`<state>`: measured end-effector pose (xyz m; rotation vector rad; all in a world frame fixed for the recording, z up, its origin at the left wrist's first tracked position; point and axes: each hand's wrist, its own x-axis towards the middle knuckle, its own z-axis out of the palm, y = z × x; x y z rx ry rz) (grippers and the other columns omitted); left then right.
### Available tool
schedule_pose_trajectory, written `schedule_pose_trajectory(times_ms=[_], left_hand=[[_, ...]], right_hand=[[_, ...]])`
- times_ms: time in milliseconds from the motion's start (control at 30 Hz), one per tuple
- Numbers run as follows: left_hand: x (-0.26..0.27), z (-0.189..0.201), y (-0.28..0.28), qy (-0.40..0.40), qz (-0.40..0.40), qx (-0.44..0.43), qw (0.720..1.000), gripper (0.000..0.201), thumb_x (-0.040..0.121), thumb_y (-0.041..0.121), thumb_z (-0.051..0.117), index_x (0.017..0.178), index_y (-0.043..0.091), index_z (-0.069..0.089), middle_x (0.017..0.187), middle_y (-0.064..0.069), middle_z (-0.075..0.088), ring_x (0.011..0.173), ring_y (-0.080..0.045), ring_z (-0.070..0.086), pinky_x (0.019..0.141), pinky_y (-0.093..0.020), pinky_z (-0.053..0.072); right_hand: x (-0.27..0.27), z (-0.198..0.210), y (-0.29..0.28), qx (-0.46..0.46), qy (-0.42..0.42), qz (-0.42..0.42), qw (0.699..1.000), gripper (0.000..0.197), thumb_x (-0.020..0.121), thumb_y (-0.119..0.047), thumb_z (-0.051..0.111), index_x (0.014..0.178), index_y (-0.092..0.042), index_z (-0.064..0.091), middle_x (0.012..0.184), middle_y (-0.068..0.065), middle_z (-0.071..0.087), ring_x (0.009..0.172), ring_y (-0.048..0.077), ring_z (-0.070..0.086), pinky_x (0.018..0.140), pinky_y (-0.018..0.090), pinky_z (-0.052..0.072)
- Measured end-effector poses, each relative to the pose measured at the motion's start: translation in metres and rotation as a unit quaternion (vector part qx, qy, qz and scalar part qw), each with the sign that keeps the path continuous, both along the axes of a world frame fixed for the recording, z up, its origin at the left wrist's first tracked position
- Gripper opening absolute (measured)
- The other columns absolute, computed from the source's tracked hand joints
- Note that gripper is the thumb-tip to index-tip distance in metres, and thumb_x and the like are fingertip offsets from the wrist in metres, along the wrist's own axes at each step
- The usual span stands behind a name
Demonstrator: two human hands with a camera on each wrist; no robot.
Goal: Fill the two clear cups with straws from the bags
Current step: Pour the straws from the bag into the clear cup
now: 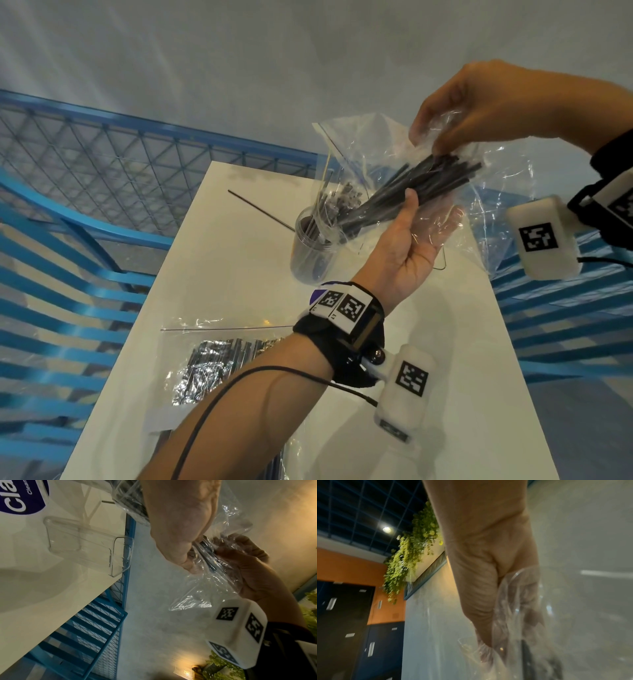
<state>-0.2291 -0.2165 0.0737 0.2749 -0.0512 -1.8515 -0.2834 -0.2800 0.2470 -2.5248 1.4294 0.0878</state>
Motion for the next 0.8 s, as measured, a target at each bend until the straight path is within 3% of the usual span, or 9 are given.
schedule_pose_trajectory(times_ms=[133, 267, 467, 633, 800], left_hand=[[0.002, 0.006, -0.002, 0.005, -0.005, 0.011, 1.000, 0.030, 0.099, 0.024, 0.044, 0.099, 0.000, 0.062, 0.089, -0.013, 0.072, 0.080, -0.020, 0.070, 0.076, -0.028, 0.058], [0.006, 0.006, -0.003, -0.007, -0.014, 0.016, 1.000, 0.029, 0.099, 0.023, 0.045, 0.100, 0.000, 0.063, 0.089, -0.012, 0.071, 0.080, -0.019, 0.070, 0.075, -0.026, 0.058], [0.007, -0.004, -0.004, 0.016, -0.029, 0.056, 0.998, 0.031, 0.098, 0.022, 0.046, 0.099, -0.004, 0.062, 0.090, -0.016, 0.071, 0.084, -0.021, 0.068, 0.076, -0.026, 0.058], [0.010, -0.005, -0.005, 0.055, -0.006, 0.092, 0.994, 0.042, 0.095, 0.019, 0.050, 0.128, -0.007, 0.049, 0.113, -0.021, 0.061, 0.082, -0.024, 0.071, 0.062, -0.026, 0.059], [0.013, -0.005, -0.010, 0.052, 0.030, 0.108, 0.992, 0.032, 0.096, 0.019, 0.048, 0.113, -0.007, 0.056, 0.102, -0.019, 0.064, 0.088, -0.022, 0.064, 0.063, -0.024, 0.059]], right_hand=[[0.004, -0.001, 0.001, -0.032, 0.014, 0.004, 0.999, 0.033, 0.075, -0.005, 0.075, 0.099, -0.027, 0.071, 0.101, 0.000, 0.066, 0.093, 0.020, 0.059, 0.090, 0.032, 0.041], [0.005, -0.001, 0.003, -0.041, 0.020, -0.003, 0.999, 0.032, 0.075, -0.005, 0.075, 0.099, -0.025, 0.072, 0.104, 0.005, 0.070, 0.094, 0.026, 0.064, 0.094, 0.039, 0.046], [0.009, -0.016, 0.001, -0.032, 0.066, 0.009, 0.997, 0.028, 0.076, -0.005, 0.073, 0.094, -0.026, 0.073, 0.104, 0.007, 0.071, 0.089, 0.023, 0.064, 0.084, 0.034, 0.048], [0.019, -0.023, -0.004, -0.041, 0.095, 0.033, 0.994, 0.030, 0.076, -0.005, 0.070, 0.099, -0.025, 0.073, 0.093, 0.005, 0.068, 0.086, 0.023, 0.058, 0.076, 0.030, 0.043], [0.031, -0.026, -0.005, -0.053, 0.075, 0.051, 0.994, 0.033, 0.076, -0.002, 0.067, 0.098, -0.024, 0.073, 0.088, 0.002, 0.065, 0.081, 0.020, 0.056, 0.073, 0.028, 0.041]])
